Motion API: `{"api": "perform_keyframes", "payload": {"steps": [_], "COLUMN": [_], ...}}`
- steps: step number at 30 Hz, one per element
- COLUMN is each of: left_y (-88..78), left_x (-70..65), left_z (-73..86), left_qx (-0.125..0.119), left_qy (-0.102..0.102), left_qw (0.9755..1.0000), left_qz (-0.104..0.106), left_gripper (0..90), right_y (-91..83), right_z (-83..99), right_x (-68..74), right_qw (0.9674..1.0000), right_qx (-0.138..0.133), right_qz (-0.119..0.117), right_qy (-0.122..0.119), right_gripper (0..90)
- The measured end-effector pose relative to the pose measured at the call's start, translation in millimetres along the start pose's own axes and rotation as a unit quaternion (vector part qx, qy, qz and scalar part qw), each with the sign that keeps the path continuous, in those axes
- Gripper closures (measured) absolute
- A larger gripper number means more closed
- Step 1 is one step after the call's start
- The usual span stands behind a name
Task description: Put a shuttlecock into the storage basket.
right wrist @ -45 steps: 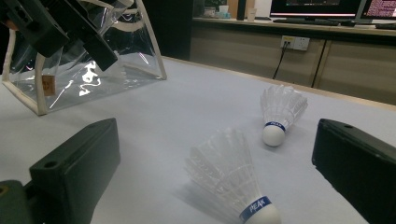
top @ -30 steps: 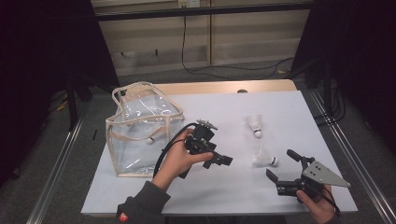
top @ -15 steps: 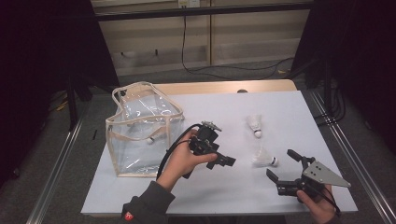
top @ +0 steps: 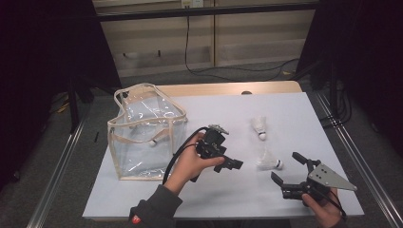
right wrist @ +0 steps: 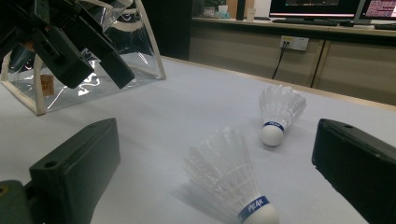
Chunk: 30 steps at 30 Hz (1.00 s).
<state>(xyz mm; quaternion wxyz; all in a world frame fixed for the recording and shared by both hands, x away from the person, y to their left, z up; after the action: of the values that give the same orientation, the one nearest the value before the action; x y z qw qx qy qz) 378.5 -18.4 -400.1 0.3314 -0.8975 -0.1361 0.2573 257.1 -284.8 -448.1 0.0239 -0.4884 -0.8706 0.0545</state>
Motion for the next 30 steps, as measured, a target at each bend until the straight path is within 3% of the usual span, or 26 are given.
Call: {"api": "perform_keyframes", "payload": {"steps": [15,30], "left_y": [6.0,18.9], "left_x": [-0.6,-1.1], "left_z": [-1.2,-1.3], "left_qx": [-0.008,-0.01], "left_qy": [-0.001,0.0], "left_qw": [1.0,0.9998], "left_qz": [0.002,0.016], "left_gripper": [14.0,17.9], "right_y": [0.5,0.2], "right_z": [0.5,0.9], "right_x": [-0.9,-2.0], "right_qw": [1.0,1.0], "right_qx": [-0.002,-0.001], "right_qz": [0.0,0.003], "right_qy": [0.002,0.009], "right_gripper": [1.0,0.6]}}
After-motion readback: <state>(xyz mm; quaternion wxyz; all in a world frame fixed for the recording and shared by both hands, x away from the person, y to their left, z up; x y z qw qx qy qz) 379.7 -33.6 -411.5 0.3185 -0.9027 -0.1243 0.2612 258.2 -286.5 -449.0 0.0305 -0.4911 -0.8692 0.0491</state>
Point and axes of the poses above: each handheld gripper's, and its own axes: y roughly forward along the jaws, z roughly out of its underside, x roughly to its left, the point moved 2 cm from there along y, roughly forward along the jaws, and after that the axes turned 3 degrees about -x, right-handed, at the moved point
